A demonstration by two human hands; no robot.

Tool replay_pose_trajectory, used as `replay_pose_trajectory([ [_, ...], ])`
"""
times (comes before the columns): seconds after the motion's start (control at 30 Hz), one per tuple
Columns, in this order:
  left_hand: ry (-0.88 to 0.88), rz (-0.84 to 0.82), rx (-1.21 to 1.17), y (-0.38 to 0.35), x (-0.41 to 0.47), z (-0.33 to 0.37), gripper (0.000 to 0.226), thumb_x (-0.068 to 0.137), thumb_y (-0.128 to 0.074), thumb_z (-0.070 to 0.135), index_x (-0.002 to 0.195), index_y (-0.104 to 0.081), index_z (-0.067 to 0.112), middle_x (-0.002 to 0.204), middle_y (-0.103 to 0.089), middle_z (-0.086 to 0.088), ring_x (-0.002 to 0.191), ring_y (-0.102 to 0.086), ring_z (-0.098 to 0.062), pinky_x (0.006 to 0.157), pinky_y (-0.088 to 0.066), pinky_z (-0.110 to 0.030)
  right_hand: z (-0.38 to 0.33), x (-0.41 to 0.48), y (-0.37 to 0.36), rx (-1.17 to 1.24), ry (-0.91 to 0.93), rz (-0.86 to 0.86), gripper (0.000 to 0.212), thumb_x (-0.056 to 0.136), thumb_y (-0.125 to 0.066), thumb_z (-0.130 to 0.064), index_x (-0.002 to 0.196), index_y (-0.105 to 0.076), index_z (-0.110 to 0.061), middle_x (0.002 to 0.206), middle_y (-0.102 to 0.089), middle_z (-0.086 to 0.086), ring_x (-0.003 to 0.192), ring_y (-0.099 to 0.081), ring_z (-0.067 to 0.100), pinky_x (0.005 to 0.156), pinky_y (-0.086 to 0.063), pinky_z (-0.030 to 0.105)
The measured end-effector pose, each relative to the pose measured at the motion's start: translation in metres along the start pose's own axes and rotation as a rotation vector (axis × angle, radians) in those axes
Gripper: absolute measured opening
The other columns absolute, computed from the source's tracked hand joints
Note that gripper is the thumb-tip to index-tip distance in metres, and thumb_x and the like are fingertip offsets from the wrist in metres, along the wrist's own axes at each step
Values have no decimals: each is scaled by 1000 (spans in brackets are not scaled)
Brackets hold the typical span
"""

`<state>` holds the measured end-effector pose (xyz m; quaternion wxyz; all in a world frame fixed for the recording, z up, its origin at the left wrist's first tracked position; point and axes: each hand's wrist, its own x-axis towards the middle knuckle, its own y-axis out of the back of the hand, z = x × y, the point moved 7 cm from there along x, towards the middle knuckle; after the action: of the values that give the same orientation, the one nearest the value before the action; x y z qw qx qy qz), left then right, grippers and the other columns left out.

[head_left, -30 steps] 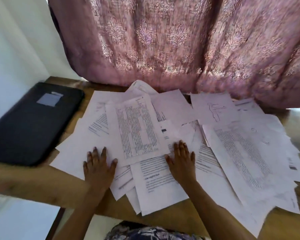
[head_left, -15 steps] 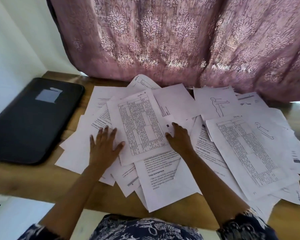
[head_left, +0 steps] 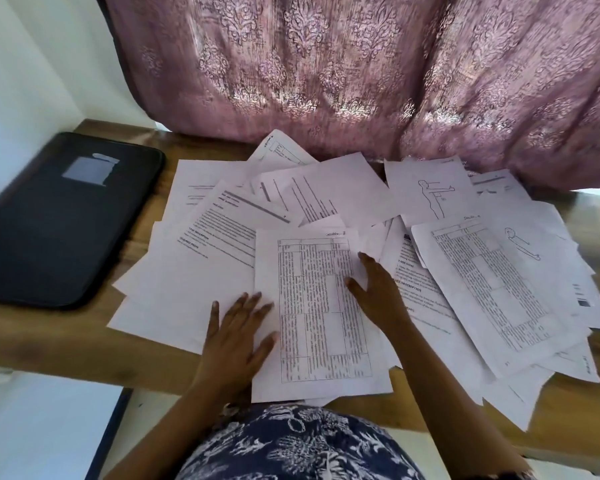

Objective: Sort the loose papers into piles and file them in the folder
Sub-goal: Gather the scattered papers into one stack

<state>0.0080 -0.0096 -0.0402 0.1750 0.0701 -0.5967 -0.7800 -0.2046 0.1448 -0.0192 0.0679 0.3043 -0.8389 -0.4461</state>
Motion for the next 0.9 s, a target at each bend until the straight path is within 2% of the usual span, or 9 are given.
replay_pose_trajectory([
  [0.13, 232, -3, 5, 3, 31, -19, 87, 89, -4, 71, 151, -27, 14, 156, -26, -14, 145, -23, -31, 116, -7, -52, 9, 7, -13, -230, 56, -24, 75, 96, -45, -48, 153, -12, -11, 160, -14, 7, 148, -10, 23, 119, -8, 45],
  [0.23, 258, -107, 46, -15, 41, -13, 100, 78, 12, 79, 154, -5, 17, 161, -4, -11, 149, -2, -29, 117, 4, -50, 12, 6, -18, -190, 22, -12, 76, 96, -46, -46, 153, -9, -13, 161, -11, 5, 148, -8, 21, 119, -7, 42],
  [0.3, 245, -127, 76, -22, 40, 1, 95, 81, 7, 77, 154, -5, 18, 161, -3, -11, 149, -1, -28, 117, 7, -50, 7, 7, -11, -101, -24, 44, 76, 95, -49, -47, 153, -14, -14, 159, -19, 7, 146, -16, 24, 117, -14, 42],
  [0.47, 227, -139, 101, -30, 41, 34, 88, 90, -5, 72, 152, -26, 14, 157, -24, -15, 146, -21, -30, 115, 6, -50, 14, 27, 17, 220, -277, 93, 76, 90, -62, -41, 149, -23, -13, 146, -41, 17, 132, -41, 36, 107, -35, 45],
  [0.53, 210, -164, 96, -34, 45, 41, 90, 88, -2, 75, 153, -23, 16, 159, -20, -13, 147, -17, -29, 115, 10, -50, 22, 35, 26, 380, -371, 69, 74, 85, -70, -38, 144, -32, -11, 140, -46, 16, 124, -48, 33, 101, -42, 41],
  [0.6, 166, -177, 84, -35, 49, 50, 94, 83, 6, 78, 154, -16, 21, 161, -10, -9, 149, -7, -26, 115, 14, -49, 31, 38, 33, 389, -399, 25, 69, 78, -78, -32, 134, -44, -10, 129, -55, 10, 115, -55, 30, 93, -47, 38],
  [0.7, 163, -132, -22, -25, 57, 45, 94, 77, 16, 78, 154, -8, 29, 162, -4, -1, 149, 1, -19, 115, 12, -46, 49, 39, 37, 421, -384, -10, 54, 66, -84, -20, 113, -60, -10, 109, -68, 7, 97, -65, 28, 88, -53, 48],
  [0.83, 407, 50, 24, 16, 58, -28, 72, 95, -13, 64, 154, -18, 23, 161, -14, -6, 149, -8, -25, 117, 2, -50, 61, 25, 56, 346, -342, 48, 34, 78, -75, -15, 111, -67, -10, 101, -68, 4, 94, -65, 27, 87, -52, 41],
  [0.9, 548, -9, 107, 26, 52, -72, 64, 99, -23, 55, 154, -16, 23, 162, -7, -9, 149, -3, -28, 117, 1, -53, 73, 19, 66, 352, -353, 132, 35, 83, -71, -15, 118, -65, -11, 107, -68, 6, 98, -64, 28, 86, -51, 39],
])
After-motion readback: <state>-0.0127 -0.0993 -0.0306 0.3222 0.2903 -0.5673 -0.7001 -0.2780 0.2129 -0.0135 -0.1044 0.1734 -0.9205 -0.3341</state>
